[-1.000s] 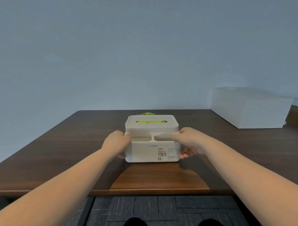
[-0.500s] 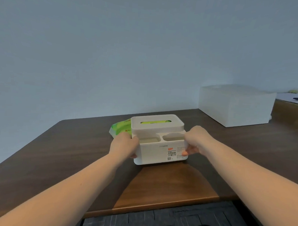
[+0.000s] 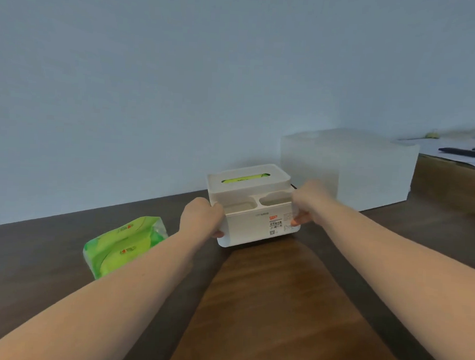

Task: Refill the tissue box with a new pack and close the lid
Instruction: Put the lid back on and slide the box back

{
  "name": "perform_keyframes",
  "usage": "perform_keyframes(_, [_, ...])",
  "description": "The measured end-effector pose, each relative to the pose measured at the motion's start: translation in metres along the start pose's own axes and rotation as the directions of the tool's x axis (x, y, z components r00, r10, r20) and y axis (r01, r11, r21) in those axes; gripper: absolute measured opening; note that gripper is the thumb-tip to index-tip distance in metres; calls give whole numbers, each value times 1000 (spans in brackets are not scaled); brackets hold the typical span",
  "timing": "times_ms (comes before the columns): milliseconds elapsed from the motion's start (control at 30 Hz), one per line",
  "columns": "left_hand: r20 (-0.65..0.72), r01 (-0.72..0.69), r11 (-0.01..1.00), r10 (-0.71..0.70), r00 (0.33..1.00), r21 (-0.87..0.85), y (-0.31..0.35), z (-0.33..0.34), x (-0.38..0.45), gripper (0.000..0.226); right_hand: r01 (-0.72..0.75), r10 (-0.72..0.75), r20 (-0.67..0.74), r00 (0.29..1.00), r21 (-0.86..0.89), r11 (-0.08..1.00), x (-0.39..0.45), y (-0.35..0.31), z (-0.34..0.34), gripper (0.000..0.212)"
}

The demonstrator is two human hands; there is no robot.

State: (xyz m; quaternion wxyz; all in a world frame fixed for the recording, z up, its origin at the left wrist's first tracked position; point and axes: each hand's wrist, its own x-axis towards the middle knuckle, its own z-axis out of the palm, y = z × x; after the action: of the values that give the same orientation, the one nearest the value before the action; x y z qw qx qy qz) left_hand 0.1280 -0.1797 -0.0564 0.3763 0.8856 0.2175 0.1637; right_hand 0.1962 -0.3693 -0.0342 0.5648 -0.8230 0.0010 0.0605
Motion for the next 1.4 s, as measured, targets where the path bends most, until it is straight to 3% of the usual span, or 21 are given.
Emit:
perform_keyframes(100, [0,1,1000,-1,1000,-31,7,18,34,23,-22,21,-56,998,-14,1000,36,-10,0,5])
perform_keyframes(300, [-13,11,996,-12,1000,-83,15,51,84,24,-55,13,-190,982,-217,975,92,-16,10,26])
perform_keyframes(400, [-36,23,994,-27,999,-106,20,65,99,31,-68,-3,-220,976,-315,947,112,-17,10,28])
perform_keyframes(700, [-88,-18,986,3,996,-167,37,97,128,34,-29,-90,-323,942,-347,937,151,-5,9,17])
perform_keyframes(867, [-131,-76,986,56,990,-151,29,104,131,39,-45,-107,-335,936,-417,908,152,1,9,23])
perform_keyframes(1133, [-125,-172,980,159,979,-102,14,101,111,60,-26,-125,-368,921,-378,925,141,7,12,27])
perform_keyframes(1300, [-73,-162,983,156,985,-82,9,94,100,50,36,-203,-335,920,-445,895,120,6,6,27])
perform_keyframes(1400, [-3,-127,992,127,992,-11,-2,88,92,33,61,-193,-242,951,-466,883,105,5,-2,31])
